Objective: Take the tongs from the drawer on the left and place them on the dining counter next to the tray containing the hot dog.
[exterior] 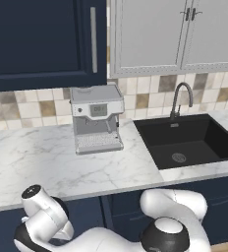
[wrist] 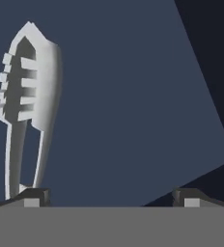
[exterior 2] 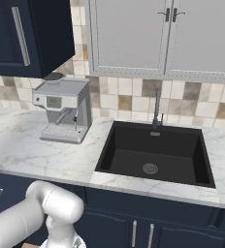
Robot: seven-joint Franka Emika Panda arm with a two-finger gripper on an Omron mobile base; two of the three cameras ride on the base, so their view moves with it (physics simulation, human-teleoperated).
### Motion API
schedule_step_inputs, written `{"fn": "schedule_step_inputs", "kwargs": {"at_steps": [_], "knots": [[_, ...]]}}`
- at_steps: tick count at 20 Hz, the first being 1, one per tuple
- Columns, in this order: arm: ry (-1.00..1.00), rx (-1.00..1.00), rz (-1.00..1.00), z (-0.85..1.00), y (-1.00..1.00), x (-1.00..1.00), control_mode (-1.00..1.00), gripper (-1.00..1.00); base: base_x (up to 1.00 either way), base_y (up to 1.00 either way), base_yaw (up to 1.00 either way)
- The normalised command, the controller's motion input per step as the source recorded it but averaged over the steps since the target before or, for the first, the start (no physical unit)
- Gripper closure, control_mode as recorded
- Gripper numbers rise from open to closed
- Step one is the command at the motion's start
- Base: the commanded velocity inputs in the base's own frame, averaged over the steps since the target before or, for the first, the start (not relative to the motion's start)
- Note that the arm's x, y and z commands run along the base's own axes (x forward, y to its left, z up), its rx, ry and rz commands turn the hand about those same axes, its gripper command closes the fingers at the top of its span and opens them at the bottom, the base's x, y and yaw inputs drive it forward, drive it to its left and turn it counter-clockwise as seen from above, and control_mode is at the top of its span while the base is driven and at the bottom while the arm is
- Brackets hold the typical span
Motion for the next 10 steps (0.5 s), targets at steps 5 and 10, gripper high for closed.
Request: {"fn": "schedule_step_inputs", "kwargs": {"at_steps": [5, 10], "knots": [[0.0, -0.04, 0.0, -0.08, 0.16, 0.05, -1.0, -1.0, 0.0, 0.0, 0.0], [0.05, -0.02, 0.0, -0.01, 0.15, 0.02, -1.0, -1.0, 0.0, 0.0, 0.0]]}}
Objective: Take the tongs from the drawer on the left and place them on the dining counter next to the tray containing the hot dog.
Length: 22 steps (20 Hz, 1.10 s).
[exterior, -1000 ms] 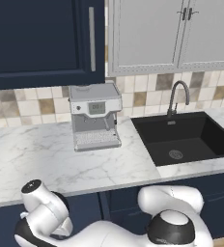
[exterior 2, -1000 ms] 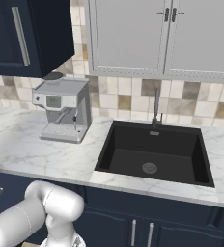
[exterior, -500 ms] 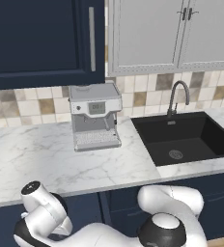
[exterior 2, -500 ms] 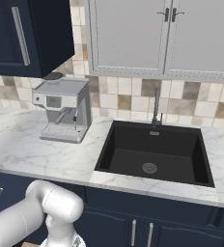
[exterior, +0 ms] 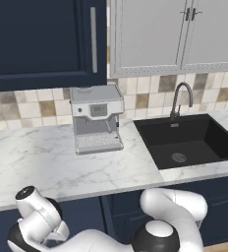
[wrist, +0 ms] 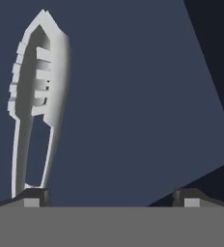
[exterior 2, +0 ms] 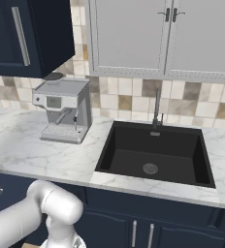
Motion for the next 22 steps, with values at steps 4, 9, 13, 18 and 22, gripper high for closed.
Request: {"fn": "schedule_step_inputs", "kwargs": {"at_steps": [4, 9, 13, 18, 22], "knots": [[0.05, -0.01, 0.0, -0.09, 0.12, 0.11, -1.0, -1.0, 0.0, 0.0, 0.0], [0.0, -0.01, 0.0, -0.23, 0.13, 0.13, -1.0, -1.0, 0.0, 0.0, 0.0], [0.0, -0.01, -0.01, -0.23, 0.13, 0.05, -1.0, -1.0, 0.0, 0.0, 0.0], [0.0, 0.0, 0.0, -0.16, 0.1, 0.08, -1.0, -1.0, 0.0, 0.0, 0.0], [0.0, 0.0, 0.0, -0.1, 0.09, 0.14, -1.0, -1.0, 0.0, 0.0, 0.0]]}}
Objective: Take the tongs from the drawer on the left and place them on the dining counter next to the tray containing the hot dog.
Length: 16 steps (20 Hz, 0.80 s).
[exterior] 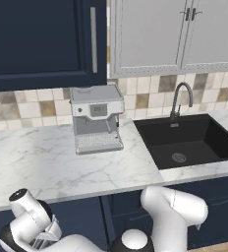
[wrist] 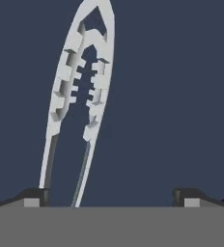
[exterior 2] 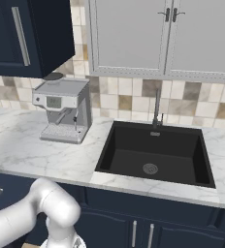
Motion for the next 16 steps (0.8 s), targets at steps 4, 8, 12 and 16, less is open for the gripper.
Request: {"fn": "schedule_step_inputs", "kwargs": {"at_steps": [4, 8, 12, 16], "knots": [[0.0, 0.0, 0.0, -0.14, 0.11, 0.19, -1.0, -1.0, 0.0, 0.0, 0.0], [0.0, -0.01, 0.0, -0.18, 0.09, 0.13, -1.0, -1.0, 0.0, 0.0, 0.0], [0.0, -0.01, 0.0, -0.18, 0.12, 0.13, -1.0, -1.0, 0.0, 0.0, 0.0], [0.0, -0.01, 0.0, -0.19, 0.12, 0.09, -1.0, -1.0, 0.0, 0.0, 0.0]]}}
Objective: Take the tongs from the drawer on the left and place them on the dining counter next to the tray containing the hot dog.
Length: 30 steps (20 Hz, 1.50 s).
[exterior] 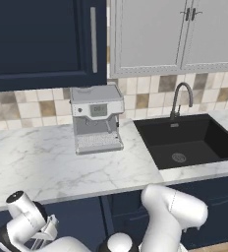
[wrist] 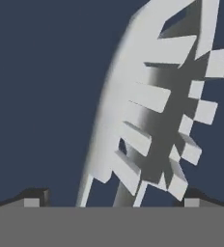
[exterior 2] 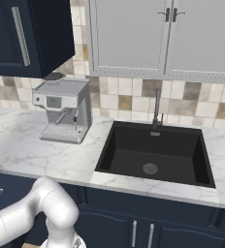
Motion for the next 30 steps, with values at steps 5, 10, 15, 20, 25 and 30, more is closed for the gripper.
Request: {"fn": "schedule_step_inputs", "kwargs": {"at_steps": [5, 10, 15, 20, 25, 30], "knots": [[0.0, -0.01, 0.0, -0.18, 0.11, 0.01, -1.0, -1.0, 0.0, 0.0, 0.0], [0.0, 0.0, -0.01, -0.19, 0.01, 0.0, -1.0, -1.0, 0.0, 0.0, 0.0], [0.0, 0.0, -0.01, -0.22, 0.0, 0.0, -1.0, -1.0, 0.0, 0.0, 0.0], [0.0, 0.0, -0.01, -0.29, 0.0, 0.0, -1.0, -1.0, 0.0, 0.0, 0.0], [0.0, 0.0, -0.03, -0.35, 0.0, -0.11, -1.0, -1.0, 0.0, 0.0, 0.0], [0.0, 0.0, -0.05, -0.35, 0.0, -0.23, -1.0, -1.0, 0.0, 0.0, 0.0]]}}
